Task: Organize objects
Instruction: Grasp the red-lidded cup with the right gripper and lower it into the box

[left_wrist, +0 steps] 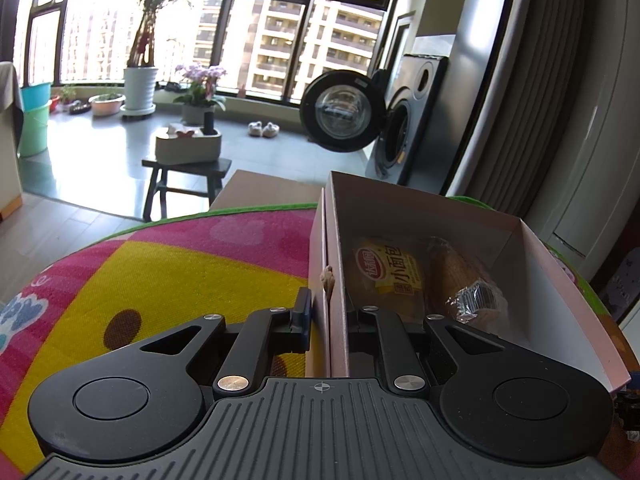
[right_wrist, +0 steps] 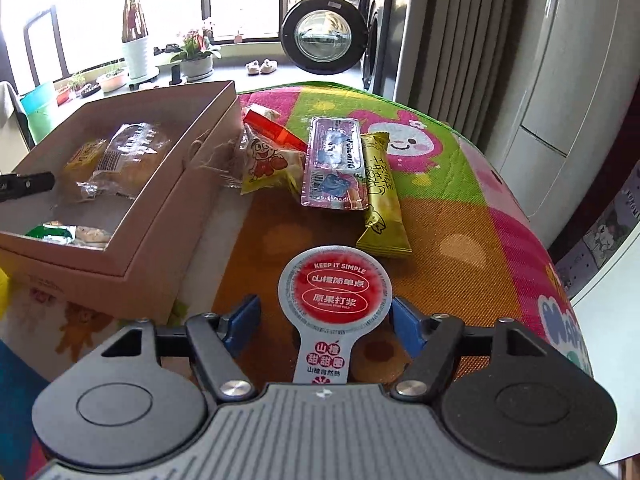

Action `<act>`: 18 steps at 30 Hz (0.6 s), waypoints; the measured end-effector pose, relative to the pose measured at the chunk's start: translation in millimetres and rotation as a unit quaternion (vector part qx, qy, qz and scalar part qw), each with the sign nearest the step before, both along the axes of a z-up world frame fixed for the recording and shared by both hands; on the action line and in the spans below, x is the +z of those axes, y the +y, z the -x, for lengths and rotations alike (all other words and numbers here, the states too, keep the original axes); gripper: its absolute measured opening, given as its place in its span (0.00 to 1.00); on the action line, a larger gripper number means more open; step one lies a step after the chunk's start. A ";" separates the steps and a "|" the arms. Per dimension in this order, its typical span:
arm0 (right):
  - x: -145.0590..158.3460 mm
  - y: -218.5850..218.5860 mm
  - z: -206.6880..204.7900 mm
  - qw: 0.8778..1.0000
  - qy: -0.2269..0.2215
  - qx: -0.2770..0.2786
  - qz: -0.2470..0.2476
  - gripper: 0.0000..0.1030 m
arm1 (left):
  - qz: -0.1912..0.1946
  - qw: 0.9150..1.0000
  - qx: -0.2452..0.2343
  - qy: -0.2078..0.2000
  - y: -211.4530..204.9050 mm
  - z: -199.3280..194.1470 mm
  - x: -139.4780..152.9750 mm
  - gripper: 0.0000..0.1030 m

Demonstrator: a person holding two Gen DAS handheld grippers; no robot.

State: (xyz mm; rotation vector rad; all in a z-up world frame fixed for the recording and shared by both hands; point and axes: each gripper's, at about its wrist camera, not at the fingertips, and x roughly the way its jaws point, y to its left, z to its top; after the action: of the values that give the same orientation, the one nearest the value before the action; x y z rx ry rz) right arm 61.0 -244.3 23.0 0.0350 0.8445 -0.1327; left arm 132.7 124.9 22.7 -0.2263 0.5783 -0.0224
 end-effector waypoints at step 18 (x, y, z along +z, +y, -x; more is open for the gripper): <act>41.0 87.2 71.6 0.991 0.032 0.114 0.056 0.32 | 0.002 1.000 -0.001 -0.001 -0.7 0.5 -1.6 0.14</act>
State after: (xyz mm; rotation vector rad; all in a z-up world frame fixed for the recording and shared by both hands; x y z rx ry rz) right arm -10.6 -157.0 64.0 -0.1714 0.8980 0.0342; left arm 132.2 124.2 21.1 -0.2293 0.5771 -0.0246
